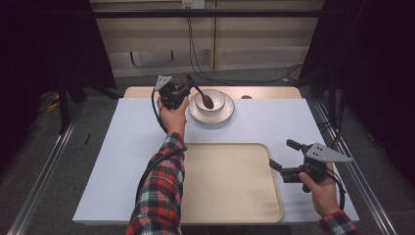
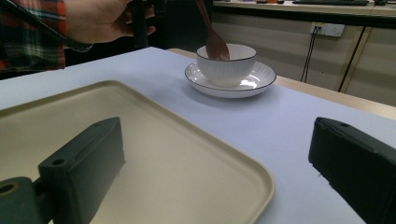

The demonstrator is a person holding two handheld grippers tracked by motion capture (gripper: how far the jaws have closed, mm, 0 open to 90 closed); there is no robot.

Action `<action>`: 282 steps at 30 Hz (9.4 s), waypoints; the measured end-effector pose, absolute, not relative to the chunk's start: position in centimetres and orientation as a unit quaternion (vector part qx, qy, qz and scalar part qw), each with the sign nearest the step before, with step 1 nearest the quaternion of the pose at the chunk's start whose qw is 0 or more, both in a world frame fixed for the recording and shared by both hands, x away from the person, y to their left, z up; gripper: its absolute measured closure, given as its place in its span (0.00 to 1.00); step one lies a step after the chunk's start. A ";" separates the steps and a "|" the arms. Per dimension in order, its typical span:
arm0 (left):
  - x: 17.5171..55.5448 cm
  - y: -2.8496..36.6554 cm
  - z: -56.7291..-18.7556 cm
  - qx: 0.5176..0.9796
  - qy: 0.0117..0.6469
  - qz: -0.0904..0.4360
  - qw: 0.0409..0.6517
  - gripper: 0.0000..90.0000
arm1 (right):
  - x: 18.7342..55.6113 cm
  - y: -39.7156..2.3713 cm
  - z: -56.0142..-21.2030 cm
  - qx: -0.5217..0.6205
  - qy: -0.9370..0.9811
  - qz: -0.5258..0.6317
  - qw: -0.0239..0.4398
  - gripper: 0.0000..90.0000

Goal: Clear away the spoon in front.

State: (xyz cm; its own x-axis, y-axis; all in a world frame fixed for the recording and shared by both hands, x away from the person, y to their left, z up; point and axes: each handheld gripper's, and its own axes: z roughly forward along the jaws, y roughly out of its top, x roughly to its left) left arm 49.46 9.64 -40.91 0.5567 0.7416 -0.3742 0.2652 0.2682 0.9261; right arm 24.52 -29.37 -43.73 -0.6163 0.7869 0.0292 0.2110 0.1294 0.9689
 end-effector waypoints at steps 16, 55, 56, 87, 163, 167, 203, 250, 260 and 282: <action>48.2 11.9 -38.5 0.572 0.424 0.181 0.678 0.93 | 24.6 -29.1 -43.8 0.348 0.712 0.556 0.250 0.04; 44.0 15.7 -34.9 0.618 0.398 0.118 0.668 0.94 | 24.6 -29.0 -43.9 0.348 0.714 0.549 0.259 0.04; 44.0 15.7 -34.9 0.618 0.398 0.118 0.668 0.94 | 24.6 -29.0 -43.9 0.349 0.714 0.549 0.258 0.04; 40.0 16.3 -35.9 0.655 0.354 0.057 0.665 0.94 | 24.5 -28.9 -43.9 0.351 0.716 0.546 0.257 0.04; 33.7 13.6 -39.5 0.718 0.299 -0.062 0.626 0.94 | 24.5 -28.7 -44.1 0.345 0.723 0.541 0.255 0.04; 33.6 13.7 -40.0 0.719 0.300 -0.066 0.623 0.94 | 24.5 -28.7 -44.0 0.345 0.723 0.541 0.256 0.04; 33.1 13.5 -43.3 0.719 0.310 -0.099 0.614 0.93 | 24.6 -28.6 -44.2 0.348 0.723 0.538 0.257 0.04; 32.6 12.5 -44.1 0.762 0.291 -0.021 0.578 0.72 | 24.6 -28.5 -44.1 0.343 0.725 0.542 0.252 0.04; 32.7 12.6 -44.2 0.756 0.293 -0.003 0.585 0.64 | 24.6 -28.5 -44.1 0.341 0.726 0.542 0.251 0.04; 32.9 12.1 -44.9 0.754 0.273 0.047 0.595 0.39 | 24.7 -28.4 -44.2 0.341 0.728 0.540 0.249 0.04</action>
